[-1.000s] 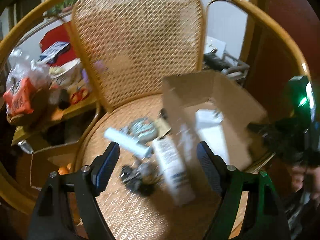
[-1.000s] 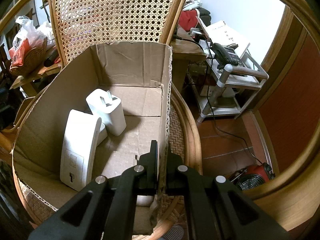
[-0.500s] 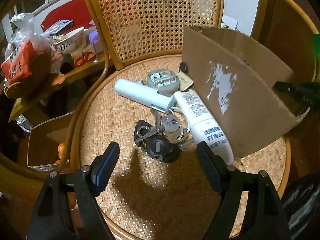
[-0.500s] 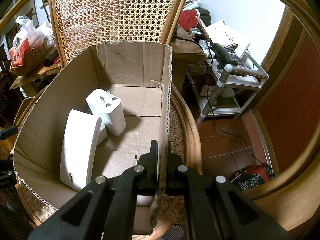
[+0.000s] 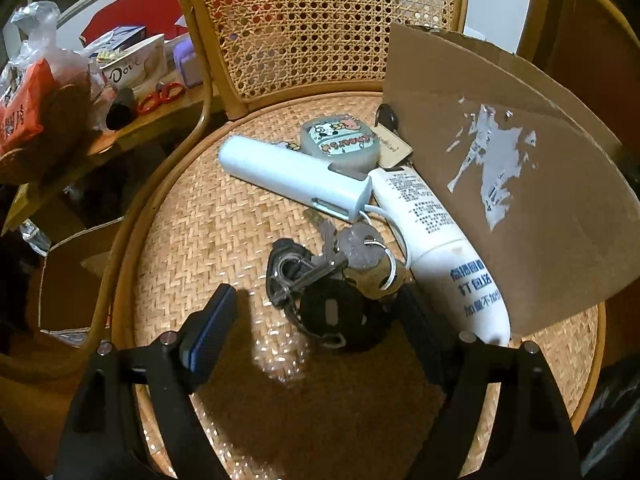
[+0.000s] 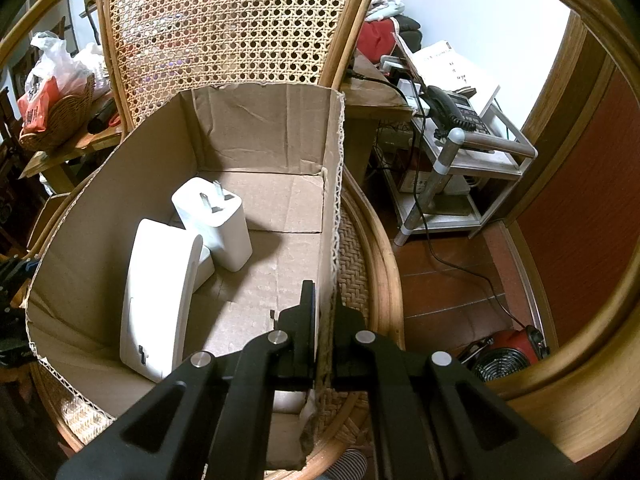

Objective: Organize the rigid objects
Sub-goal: 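Grasp the bunch of keys on the seat with the left gripper, then carry the keys into the box and open the left gripper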

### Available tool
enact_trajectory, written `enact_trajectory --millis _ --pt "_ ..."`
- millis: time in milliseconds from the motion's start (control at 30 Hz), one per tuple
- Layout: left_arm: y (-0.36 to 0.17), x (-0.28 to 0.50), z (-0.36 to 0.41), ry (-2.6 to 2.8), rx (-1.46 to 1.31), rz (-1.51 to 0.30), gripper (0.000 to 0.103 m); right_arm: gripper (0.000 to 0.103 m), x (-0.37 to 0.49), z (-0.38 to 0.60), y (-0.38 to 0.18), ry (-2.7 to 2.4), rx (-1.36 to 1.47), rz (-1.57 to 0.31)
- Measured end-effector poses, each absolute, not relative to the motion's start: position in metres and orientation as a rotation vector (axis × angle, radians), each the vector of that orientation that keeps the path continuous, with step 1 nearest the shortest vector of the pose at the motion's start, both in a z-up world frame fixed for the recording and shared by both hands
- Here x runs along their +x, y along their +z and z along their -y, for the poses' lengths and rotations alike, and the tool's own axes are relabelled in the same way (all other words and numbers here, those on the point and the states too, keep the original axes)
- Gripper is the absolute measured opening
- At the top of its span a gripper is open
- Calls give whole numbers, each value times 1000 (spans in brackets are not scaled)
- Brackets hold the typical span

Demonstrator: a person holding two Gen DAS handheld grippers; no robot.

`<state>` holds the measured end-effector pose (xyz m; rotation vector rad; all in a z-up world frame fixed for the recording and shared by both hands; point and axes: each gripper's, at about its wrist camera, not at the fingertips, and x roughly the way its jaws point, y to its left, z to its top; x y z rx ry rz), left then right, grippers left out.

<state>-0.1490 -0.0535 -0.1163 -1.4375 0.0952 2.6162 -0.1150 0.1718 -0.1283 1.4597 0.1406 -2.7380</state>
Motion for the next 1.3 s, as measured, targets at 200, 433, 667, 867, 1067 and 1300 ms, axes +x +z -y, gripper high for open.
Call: enact_trajectory --millis 200,433,667,867,1067,1300 --pt "-115 -152 51 2583 -1409 -64 56 6 -115 -172 -129 -2738 1460 -141" --pt "-107 -145 69 2589 -1429 -16 26 6 -115 -171 -129 -2738 1460 -141" --pt "-88 -136 69 2594 -1378 -29 19 6 -116 -171 -128 -2738 1460 -141" --pt "-68 -131 70 2604 -1340 -34 14 6 -116 -171 -128 -2738 1461 -141" --pt "-57 -126 75 2623 -1310 -27 14 6 -116 -171 -128 -2738 1460 -141" --pt "-27 -120 76 2656 -1232 -28 14 6 -116 -171 -128 -2738 1461 -141"
